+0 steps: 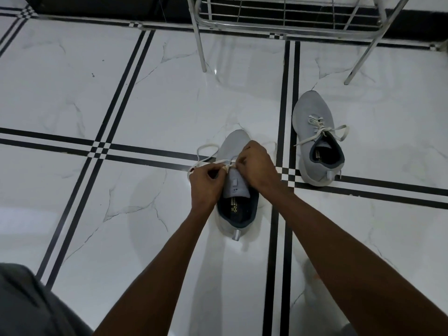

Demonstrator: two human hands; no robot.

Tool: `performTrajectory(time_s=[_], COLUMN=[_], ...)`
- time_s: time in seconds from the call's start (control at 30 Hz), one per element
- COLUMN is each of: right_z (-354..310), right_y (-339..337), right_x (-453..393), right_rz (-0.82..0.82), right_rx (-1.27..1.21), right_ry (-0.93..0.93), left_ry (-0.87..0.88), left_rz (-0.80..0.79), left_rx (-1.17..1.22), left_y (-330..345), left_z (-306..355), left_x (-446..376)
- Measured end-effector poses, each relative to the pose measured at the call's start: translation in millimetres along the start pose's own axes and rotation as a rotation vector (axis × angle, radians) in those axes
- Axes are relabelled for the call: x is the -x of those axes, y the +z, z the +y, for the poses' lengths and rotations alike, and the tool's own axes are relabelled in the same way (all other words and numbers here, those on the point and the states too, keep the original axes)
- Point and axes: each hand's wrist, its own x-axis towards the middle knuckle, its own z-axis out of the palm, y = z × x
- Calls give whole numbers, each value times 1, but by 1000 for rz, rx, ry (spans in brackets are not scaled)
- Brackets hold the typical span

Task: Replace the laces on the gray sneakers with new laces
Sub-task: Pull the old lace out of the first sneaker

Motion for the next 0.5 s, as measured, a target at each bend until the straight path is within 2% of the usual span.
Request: performTrajectory(time_s=[0.1, 0.13, 0.23, 0.37, 0.5], right_z=[19, 26, 31, 4, -1], right_y=[-17, -25, -33, -14, 0], right_x=[-6, -7, -3, 7, 6], right_rz=[368, 409, 326, 140, -62], right_rx=[32, 29, -67, -50, 115], right_ry=[194, 240, 272, -13, -76], left_ry=[3, 5, 8, -2, 11], left_rz=[11, 9, 4, 1, -3], left_rx=[-5, -4, 2, -5, -16], left_y=[-1, -1, 0, 2, 1], left_z=[0, 1, 0, 1, 0], left_x=[-1, 0, 1, 1, 0])
